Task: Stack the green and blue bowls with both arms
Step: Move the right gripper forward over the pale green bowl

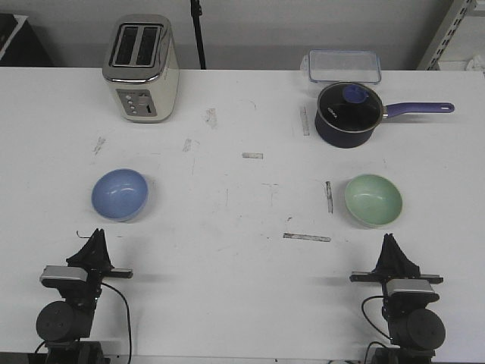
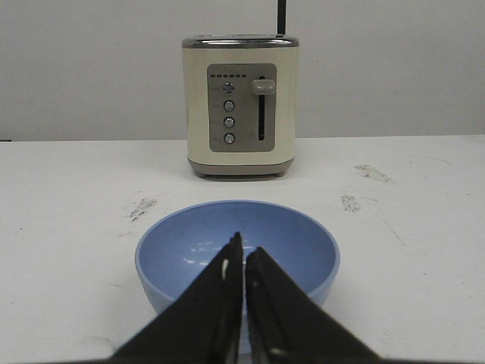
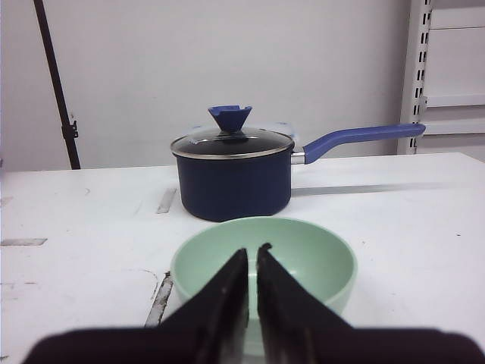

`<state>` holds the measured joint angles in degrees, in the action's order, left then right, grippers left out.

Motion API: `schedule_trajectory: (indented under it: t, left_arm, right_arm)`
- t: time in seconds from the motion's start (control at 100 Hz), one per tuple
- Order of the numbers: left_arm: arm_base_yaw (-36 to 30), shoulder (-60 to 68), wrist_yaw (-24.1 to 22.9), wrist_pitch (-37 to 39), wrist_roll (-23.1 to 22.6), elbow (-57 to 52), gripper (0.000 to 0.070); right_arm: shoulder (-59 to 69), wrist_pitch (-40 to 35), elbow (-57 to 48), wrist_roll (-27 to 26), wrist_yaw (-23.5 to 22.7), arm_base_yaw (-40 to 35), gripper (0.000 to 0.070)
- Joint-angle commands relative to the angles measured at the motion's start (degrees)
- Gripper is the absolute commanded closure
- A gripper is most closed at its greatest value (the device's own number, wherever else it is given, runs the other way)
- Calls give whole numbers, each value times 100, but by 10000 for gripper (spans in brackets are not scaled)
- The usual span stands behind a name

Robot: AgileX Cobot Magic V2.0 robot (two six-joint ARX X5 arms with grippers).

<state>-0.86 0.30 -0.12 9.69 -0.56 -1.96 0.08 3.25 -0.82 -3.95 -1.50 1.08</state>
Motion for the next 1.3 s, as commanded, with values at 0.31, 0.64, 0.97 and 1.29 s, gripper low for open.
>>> schedule_trajectory:
  t: [0.31, 0.64, 0.97, 1.29]
  left_arm:
    - [4, -11, -9, 68, -26, 127, 699]
    - [4, -11, -9, 68, -26, 127, 699]
    - [4, -11, -9, 66, -26, 127, 699]
    - [4, -11, -9, 66, -26, 127, 699]
  right_arm:
    - [0, 79, -24, -74, -4, -4, 685]
    - [105, -586, -879, 627, 9, -4, 686]
    - [1416, -1611, -2114, 662, 0, -4, 686]
    - [3543, -2334, -3491, 634, 2, 61, 686]
